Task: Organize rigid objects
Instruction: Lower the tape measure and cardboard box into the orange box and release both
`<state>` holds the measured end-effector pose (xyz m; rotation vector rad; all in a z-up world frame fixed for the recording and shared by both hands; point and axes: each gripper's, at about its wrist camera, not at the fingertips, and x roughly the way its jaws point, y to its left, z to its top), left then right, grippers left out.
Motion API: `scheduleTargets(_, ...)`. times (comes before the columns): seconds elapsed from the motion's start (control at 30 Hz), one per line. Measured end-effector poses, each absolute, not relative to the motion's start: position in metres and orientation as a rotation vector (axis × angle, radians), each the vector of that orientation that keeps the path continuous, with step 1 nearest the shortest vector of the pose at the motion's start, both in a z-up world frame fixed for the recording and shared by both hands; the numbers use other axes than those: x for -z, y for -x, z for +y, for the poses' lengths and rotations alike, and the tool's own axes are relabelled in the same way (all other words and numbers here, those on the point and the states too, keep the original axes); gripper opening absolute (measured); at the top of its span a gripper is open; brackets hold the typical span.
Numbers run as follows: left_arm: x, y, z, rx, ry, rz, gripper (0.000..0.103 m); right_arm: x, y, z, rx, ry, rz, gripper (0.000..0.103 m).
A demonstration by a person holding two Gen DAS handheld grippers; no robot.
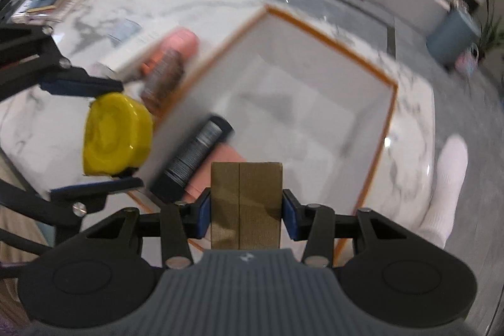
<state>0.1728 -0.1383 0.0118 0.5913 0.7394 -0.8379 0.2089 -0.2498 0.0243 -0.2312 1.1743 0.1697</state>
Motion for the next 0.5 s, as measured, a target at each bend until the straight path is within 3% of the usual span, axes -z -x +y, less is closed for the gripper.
scheduleTargets(0.5,0.039,-0.209,-0.161,0.865,-0.605,0.85,0.068,0.064,-0.247,-0.27,-0.254,0.253,1.385,0.045)
